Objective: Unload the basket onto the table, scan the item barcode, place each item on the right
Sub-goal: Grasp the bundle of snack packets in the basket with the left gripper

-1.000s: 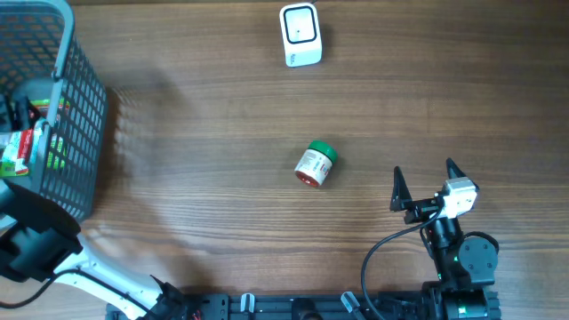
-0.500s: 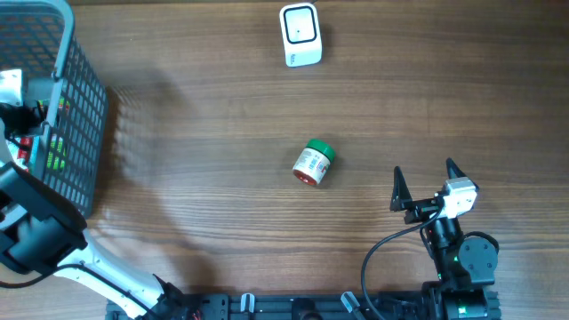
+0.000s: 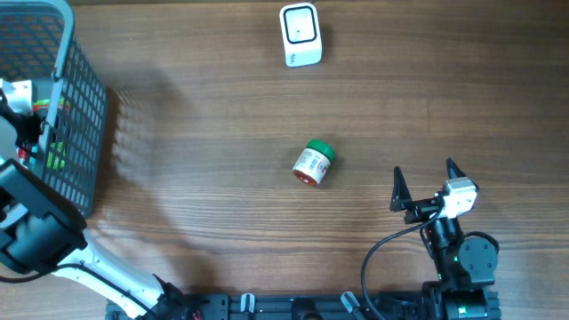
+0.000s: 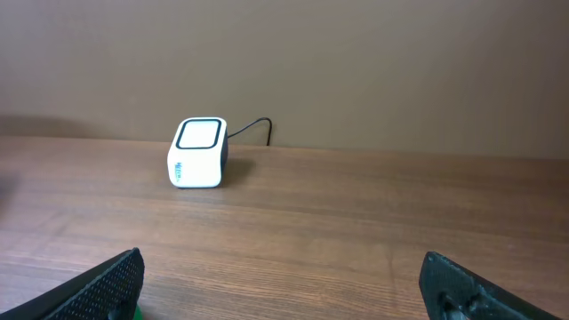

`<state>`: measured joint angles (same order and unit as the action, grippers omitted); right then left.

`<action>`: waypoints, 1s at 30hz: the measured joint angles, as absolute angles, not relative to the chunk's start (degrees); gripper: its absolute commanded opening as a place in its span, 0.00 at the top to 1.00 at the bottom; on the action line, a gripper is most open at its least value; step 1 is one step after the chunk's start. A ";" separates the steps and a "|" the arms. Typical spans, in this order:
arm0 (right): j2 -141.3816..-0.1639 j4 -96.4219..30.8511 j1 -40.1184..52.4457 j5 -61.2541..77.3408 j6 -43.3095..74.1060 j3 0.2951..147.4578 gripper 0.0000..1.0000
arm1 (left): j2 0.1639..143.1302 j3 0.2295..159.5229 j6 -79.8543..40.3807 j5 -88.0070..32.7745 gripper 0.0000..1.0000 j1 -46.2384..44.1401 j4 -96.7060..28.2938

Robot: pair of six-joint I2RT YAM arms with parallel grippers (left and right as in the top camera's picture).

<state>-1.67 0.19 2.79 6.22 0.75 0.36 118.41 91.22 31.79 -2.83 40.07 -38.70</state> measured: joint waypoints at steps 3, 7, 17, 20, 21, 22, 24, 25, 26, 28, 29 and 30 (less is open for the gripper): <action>-1.67 0.19 2.79 6.24 0.75 0.36 0.00 | 118.41 89.78 31.79 -2.79 0.00 40.07 -37.26; -1.67 0.19 2.79 6.22 0.75 0.36 0.00 | 118.41 88.40 31.79 -2.39 0.00 40.07 -35.03; -1.67 0.19 2.76 6.24 0.75 0.36 0.00 | 117.99 86.94 31.77 2.17 0.00 39.64 -32.71; -1.67 0.19 2.79 6.24 0.75 0.36 0.00 | 117.27 86.72 31.77 2.74 0.00 39.57 -32.49; -1.67 0.19 2.79 6.22 0.75 0.36 0.00 | 117.08 86.72 31.77 2.83 0.00 39.57 -32.47; -1.67 0.19 2.79 6.22 0.75 0.36 0.00 | 116.99 86.72 31.77 2.98 0.00 39.57 -32.45; -1.67 0.19 2.79 6.22 0.75 0.36 0.00 | 116.97 86.72 31.77 3.18 0.00 39.59 -32.29; -1.67 0.19 2.76 6.22 0.75 0.36 0.00 | 116.97 86.72 31.77 3.18 0.00 39.59 -32.29; -1.67 0.19 2.79 6.22 0.75 0.36 0.00 | 116.97 86.72 31.77 3.18 0.00 39.59 -32.29; -1.67 0.19 2.79 6.22 0.75 0.36 0.00 | 116.97 86.72 31.77 3.16 0.00 39.59 -32.34; -1.67 0.19 2.79 6.22 0.75 0.36 0.00 | 116.99 86.72 31.77 3.16 0.00 39.59 -32.36; -1.67 0.19 2.79 6.22 0.75 0.36 0.00 | 117.01 86.72 31.77 3.14 0.00 39.59 -32.40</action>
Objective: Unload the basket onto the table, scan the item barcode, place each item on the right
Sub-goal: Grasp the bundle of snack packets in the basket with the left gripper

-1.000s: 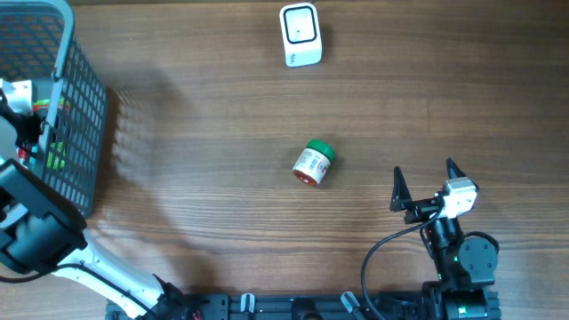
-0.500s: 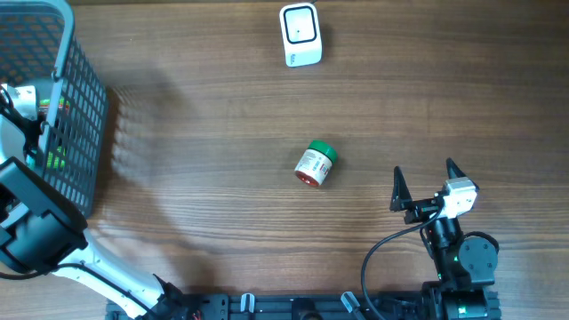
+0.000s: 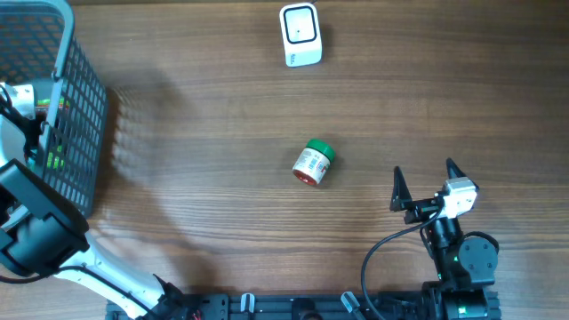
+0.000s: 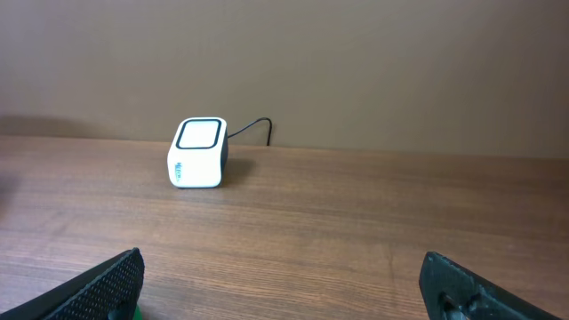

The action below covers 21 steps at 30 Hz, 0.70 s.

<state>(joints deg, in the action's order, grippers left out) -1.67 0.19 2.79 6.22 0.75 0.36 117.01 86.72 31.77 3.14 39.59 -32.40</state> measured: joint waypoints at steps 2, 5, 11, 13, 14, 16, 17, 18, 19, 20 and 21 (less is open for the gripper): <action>-1.67 0.19 2.79 6.22 0.75 0.36 0.00 | 117.19 86.72 31.77 3.16 0.00 39.59 -32.47; -1.67 0.19 2.79 6.22 0.75 0.36 0.00 | 117.69 86.72 31.77 3.16 0.00 39.59 -32.25; -1.67 0.19 2.79 6.24 0.75 0.36 0.00 | 119.02 86.72 31.79 3.18 0.00 39.70 -31.59; -1.67 0.19 2.79 6.22 0.75 0.36 0.00 | 119.50 86.74 31.77 3.18 0.04 39.70 -31.57; -1.67 0.19 2.79 6.22 0.75 0.36 0.00 | 119.52 86.85 31.77 3.18 0.11 39.75 -31.64; -1.67 0.19 2.79 6.22 0.75 0.36 0.00 | 119.63 86.91 31.64 3.18 0.51 39.77 -31.75; -1.67 0.19 2.76 6.22 0.75 0.36 0.00 | 119.74 87.00 31.51 3.36 0.60 39.77 -31.86; -1.67 0.19 2.79 6.22 0.75 0.36 0.00 | 119.74 87.05 31.27 3.66 0.69 39.77 -31.86; -1.67 0.19 2.79 6.22 0.75 0.36 0.00 | 119.77 87.07 31.40 3.88 0.75 39.75 -31.86; -1.67 0.19 2.79 6.24 0.75 0.36 0.00 | 119.77 87.18 31.42 3.88 0.76 39.77 -31.90; -1.67 0.19 2.79 6.22 0.75 0.36 0.00 | 119.70 87.39 31.40 3.90 0.79 39.81 -32.01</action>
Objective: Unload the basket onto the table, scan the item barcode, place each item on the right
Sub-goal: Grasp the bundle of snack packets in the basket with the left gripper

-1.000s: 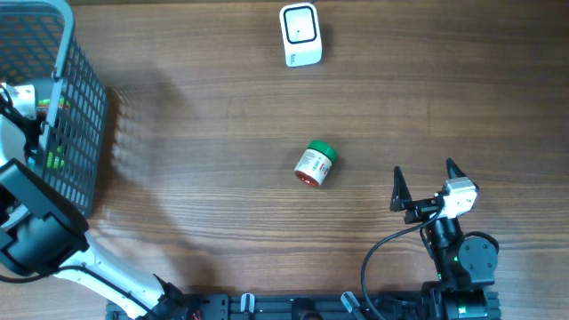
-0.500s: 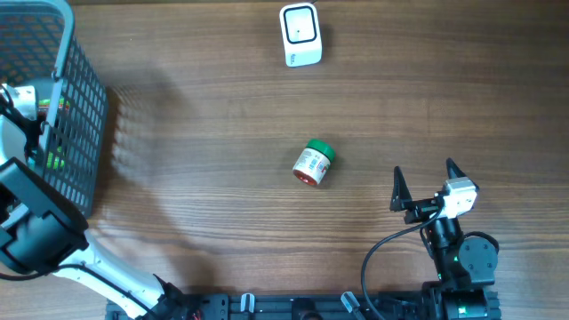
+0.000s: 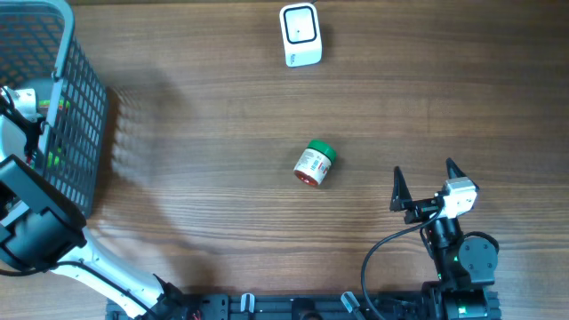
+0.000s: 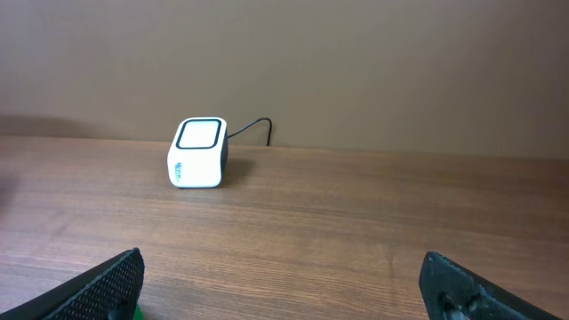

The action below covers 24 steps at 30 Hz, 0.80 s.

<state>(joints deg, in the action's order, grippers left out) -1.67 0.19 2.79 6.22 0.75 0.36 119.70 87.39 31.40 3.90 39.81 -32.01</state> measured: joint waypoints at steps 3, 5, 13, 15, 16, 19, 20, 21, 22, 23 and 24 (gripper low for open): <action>-1.67 0.19 2.79 6.22 0.75 0.36 0.00 | 119.59 87.66 31.33 4.29 0.90 39.81 -32.05; -1.67 0.19 2.79 6.22 0.75 0.36 0.00 | 119.31 87.68 31.55 4.64 0.92 39.81 -32.10; -1.67 0.19 2.79 6.22 0.75 0.36 0.00 | 117.19 87.66 30.22 4.51 0.96 39.86 -33.69; -1.67 0.19 2.79 6.22 0.75 0.36 0.00 | 115.48 87.57 29.69 4.45 0.96 39.86 -34.26; -1.67 0.19 2.79 6.22 0.75 0.36 0.00 | 114.15 87.48 29.56 4.47 0.96 39.86 -34.46; -1.67 0.19 2.79 6.22 0.75 0.36 0.00 | 108.90 87.42 29.34 4.51 0.96 39.86 -34.65; -1.67 0.19 2.79 6.22 0.75 0.36 0.00 | 106.39 87.37 29.23 4.47 0.96 39.86 -34.63; -1.67 0.19 2.76 6.22 0.75 0.36 0.00 | 104.31 87.37 29.21 4.47 0.96 39.86 -34.54; -1.67 0.19 2.79 6.22 0.75 0.36 0.00 | 102.15 87.37 29.21 4.51 0.96 39.86 -34.35; -1.67 0.19 2.79 6.22 0.75 0.36 0.00 | 99.94 87.37 29.21 4.54 0.96 39.86 -34.15; -1.67 0.19 2.76 6.22 0.75 0.36 0.00 | 96.95 87.37 29.19 4.62 0.96 39.86 -33.82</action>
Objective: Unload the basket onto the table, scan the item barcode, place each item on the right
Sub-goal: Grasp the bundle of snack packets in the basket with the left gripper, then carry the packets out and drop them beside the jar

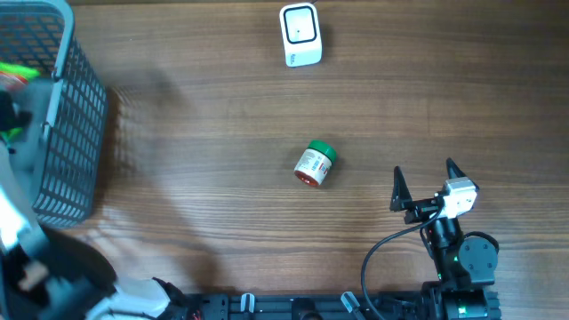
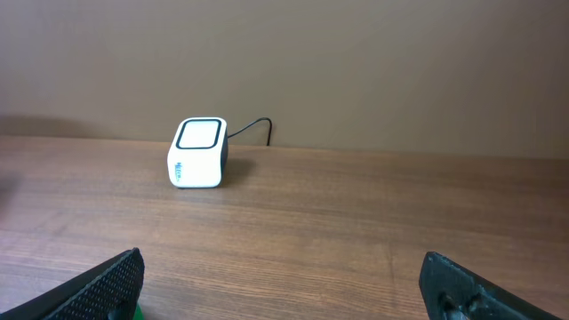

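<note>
The white barcode scanner (image 1: 300,34) stands at the table's far edge, and the right wrist view also shows this scanner (image 2: 197,153) with its cable behind. A small jar with a green lid (image 1: 314,164) lies on its side mid-table; only a green sliver of the jar (image 2: 140,311) shows by my right gripper's left finger. My right gripper (image 1: 425,185) rests open near the front edge, right of the jar, nothing between its fingers (image 2: 116,283). My left arm (image 1: 18,178) is a blur over the basket with something green and orange (image 1: 16,69) at its tip; its jaws are unreadable.
A grey mesh basket (image 1: 76,116) stands at the far left edge of the table. The scanner's black cable (image 2: 253,127) runs off behind it toward the wall.
My left arm has risen from inside the basket and now shows as a large blur over it, with a green and orange thing at its end. The jar, scanner and right gripper are unmoved.
My left gripper stayed low inside the basket through all three earlier moments, shifting only slightly among its contents. Now the arm is up and blurred above the basket. The right gripper stayed open at the front, and the jar lay mid-table throughout.
</note>
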`<state>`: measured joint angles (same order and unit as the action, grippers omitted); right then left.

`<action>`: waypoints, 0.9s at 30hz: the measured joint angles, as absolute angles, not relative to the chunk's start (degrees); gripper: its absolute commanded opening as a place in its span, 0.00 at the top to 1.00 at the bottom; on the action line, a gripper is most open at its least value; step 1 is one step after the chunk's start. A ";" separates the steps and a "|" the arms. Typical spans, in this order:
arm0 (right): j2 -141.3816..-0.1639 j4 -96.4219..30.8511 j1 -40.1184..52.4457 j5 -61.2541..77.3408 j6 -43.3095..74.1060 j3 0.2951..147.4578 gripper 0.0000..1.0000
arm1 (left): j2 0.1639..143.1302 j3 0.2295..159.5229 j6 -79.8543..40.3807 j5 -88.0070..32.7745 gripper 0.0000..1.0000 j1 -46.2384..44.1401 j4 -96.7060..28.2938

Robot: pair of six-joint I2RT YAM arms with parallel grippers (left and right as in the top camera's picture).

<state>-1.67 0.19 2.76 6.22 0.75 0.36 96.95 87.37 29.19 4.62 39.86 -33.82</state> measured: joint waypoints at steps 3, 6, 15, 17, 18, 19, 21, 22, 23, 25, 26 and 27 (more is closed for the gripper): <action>-1.67 0.19 2.79 6.22 0.75 0.36 0.00 | 88.40 87.37 29.17 4.67 0.95 39.86 -32.86; -1.67 0.19 2.79 6.22 0.75 0.36 0.00 | 81.34 87.37 28.25 4.67 0.95 39.86 -32.99; -1.67 0.16 2.79 6.22 0.75 0.36 0.00 | 65.52 87.37 17.17 -0.67 0.96 36.40 -48.31; -1.67 0.19 2.79 6.22 0.75 0.36 0.00 | 64.18 87.37 15.38 -2.35 0.96 33.23 -52.73; -1.67 0.19 2.79 6.22 0.75 0.36 0.00 | 63.92 87.37 14.76 -2.81 0.96 31.22 -54.59; -1.67 0.16 2.79 6.24 0.75 0.36 0.00 | 63.83 87.37 14.13 -3.57 0.96 28.49 -56.86; -1.67 0.19 2.76 6.22 0.75 0.36 0.00 | 64.20 87.37 13.26 -4.47 0.96 23.31 -59.86; -1.67 0.16 2.79 6.24 0.75 0.36 0.00 | 64.49 87.37 12.71 -4.78 0.96 20.29 -61.34; -1.67 0.19 2.79 6.22 0.75 0.36 0.00 | 64.73 87.37 12.27 -4.89 0.96 17.76 -62.24; -1.67 0.19 2.79 6.22 0.75 0.36 0.00 | 65.28 87.37 10.98 -4.89 0.96 12.05 -63.75; -1.67 0.19 2.76 6.22 0.75 0.36 0.00 | 65.54 87.37 10.26 -4.89 0.96 9.87 -64.25; -1.67 0.19 2.76 6.22 0.75 0.36 0.00 | 66.11 87.37 9.23 -4.86 0.96 6.61 -64.79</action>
<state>-1.67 0.19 2.76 6.22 0.75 0.36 66.11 87.37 9.23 -4.86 6.61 -64.79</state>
